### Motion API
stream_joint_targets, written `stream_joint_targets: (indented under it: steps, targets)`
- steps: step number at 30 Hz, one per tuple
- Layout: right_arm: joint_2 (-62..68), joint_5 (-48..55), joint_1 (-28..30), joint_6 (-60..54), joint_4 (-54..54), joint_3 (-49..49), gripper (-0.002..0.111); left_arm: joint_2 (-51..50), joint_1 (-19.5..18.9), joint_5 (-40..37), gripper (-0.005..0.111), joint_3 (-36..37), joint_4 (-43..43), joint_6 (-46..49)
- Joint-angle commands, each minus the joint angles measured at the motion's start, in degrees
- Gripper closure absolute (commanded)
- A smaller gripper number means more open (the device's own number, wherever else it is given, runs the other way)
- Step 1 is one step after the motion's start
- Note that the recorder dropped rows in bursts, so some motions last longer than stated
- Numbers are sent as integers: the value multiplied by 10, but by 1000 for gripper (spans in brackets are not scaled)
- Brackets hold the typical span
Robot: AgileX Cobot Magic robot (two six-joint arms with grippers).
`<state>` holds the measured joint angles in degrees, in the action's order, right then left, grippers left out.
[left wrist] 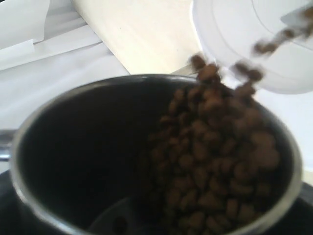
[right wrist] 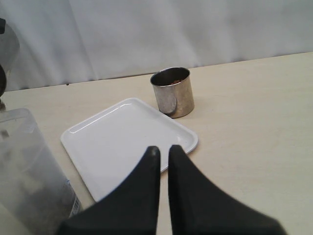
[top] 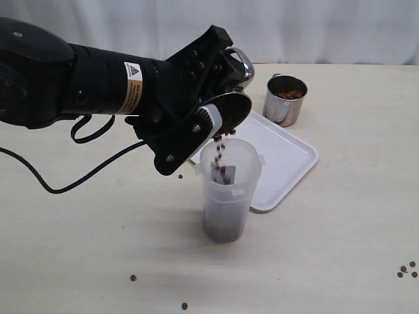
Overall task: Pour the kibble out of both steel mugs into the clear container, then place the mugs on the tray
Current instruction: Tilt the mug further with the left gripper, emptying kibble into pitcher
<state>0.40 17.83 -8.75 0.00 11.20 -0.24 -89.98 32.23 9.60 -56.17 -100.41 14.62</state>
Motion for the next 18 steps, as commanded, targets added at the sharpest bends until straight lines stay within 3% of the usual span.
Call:
stream_joint_targets:
  steps: [1, 18]
  targets:
    - [1, -9, -1, -4, 1, 2, 103, 4, 4, -7, 107, -6, 7, 1]
    - [1, -9, -1, -4, 1, 2, 103, 4, 4, -5, 107, -6, 7, 15]
